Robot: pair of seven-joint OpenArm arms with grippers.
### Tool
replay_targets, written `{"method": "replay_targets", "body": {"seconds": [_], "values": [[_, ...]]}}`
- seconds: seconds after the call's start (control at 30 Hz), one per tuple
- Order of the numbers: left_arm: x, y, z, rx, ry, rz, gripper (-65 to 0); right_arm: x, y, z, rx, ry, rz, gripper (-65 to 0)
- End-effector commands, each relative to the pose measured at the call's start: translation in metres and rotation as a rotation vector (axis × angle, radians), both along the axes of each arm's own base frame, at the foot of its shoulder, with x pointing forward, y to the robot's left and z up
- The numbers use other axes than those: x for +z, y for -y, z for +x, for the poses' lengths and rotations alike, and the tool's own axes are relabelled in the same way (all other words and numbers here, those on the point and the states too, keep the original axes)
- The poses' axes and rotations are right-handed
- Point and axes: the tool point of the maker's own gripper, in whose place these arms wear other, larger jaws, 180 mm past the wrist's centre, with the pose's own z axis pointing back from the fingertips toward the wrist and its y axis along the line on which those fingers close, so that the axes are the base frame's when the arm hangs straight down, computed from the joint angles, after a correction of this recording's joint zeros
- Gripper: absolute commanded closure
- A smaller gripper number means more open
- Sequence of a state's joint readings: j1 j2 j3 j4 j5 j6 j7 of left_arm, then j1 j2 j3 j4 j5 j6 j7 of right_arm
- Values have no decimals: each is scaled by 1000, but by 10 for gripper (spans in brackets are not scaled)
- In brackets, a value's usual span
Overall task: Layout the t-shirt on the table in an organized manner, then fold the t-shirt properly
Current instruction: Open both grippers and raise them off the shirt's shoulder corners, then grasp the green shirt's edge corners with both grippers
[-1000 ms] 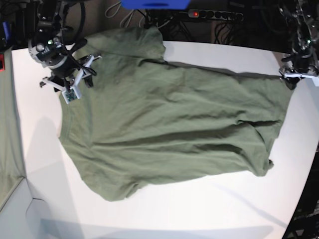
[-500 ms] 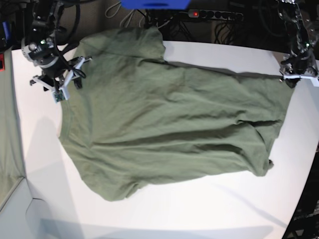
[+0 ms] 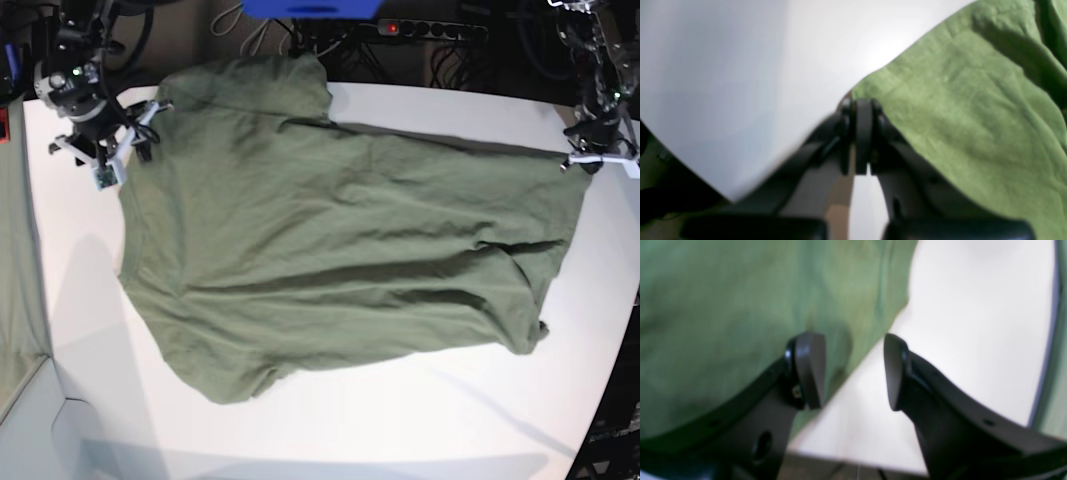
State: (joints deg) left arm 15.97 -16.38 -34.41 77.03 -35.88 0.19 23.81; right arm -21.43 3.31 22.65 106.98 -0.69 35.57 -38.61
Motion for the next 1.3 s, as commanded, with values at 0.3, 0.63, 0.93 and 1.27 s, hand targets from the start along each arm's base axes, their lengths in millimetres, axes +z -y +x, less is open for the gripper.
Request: {"method": "replay_targets", "body": {"seconds": [0.3, 0.63, 0.93, 1.27], "values": [[25, -10, 23, -2, 77, 42, 0, -15, -19, -20, -22, -37, 70, -365], [42, -7, 53, 2, 151, 30, 0, -43, 2, 48, -51, -43, 120, -365], [64, -4, 85, 4, 235, 20, 0, -7, 52, 132, -64, 57, 67, -365], [61, 2, 86, 8, 241, 1, 0, 49, 53, 116, -18, 153, -77, -369]]}}
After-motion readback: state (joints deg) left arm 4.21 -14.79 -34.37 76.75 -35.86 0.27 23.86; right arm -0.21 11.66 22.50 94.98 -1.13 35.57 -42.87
